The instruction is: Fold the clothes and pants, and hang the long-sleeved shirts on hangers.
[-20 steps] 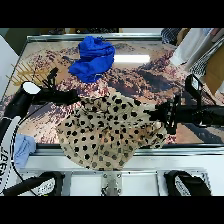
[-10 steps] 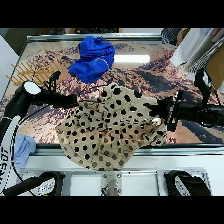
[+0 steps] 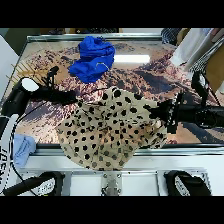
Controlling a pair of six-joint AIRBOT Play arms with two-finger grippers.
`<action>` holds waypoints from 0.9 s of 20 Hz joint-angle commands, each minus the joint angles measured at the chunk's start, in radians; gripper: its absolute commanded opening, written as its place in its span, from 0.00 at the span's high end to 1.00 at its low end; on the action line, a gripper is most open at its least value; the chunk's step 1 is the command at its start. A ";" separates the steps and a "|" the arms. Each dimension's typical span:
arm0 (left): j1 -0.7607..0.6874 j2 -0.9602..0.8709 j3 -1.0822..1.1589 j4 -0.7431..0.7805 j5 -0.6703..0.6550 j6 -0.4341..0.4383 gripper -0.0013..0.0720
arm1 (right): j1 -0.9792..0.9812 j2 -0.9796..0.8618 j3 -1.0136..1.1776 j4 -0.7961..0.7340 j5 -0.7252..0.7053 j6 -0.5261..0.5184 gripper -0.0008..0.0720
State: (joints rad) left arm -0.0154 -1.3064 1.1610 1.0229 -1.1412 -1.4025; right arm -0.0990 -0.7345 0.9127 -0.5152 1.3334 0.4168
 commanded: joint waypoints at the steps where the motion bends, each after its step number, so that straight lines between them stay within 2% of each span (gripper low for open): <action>1: 0.002 -0.001 0.019 0.006 -0.001 -0.001 0.97 | 0.001 0.003 0.001 -0.002 0.005 0.002 0.98; 5: -0.012 -0.045 0.019 0.006 -0.049 0.000 0.97 | 0.001 0.033 0.001 0.099 -0.072 -0.028 0.98; 9: -0.014 -0.068 0.019 0.006 -0.026 0.000 0.97 | 0.001 0.048 0.001 0.134 -0.049 -0.027 0.98; 12: 0.003 -0.068 0.019 0.005 -0.025 0.000 0.97 | 0.001 0.049 0.001 0.110 -0.007 -0.023 0.98; 18: 0.041 -0.068 0.019 0.002 -0.041 0.000 0.97 | 0.001 0.049 0.001 -0.032 0.018 0.019 0.98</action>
State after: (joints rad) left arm 0.0124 -1.3735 1.1793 1.0260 -1.1744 -1.4017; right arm -0.0990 -0.6865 0.9127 -0.4881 1.3357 0.4152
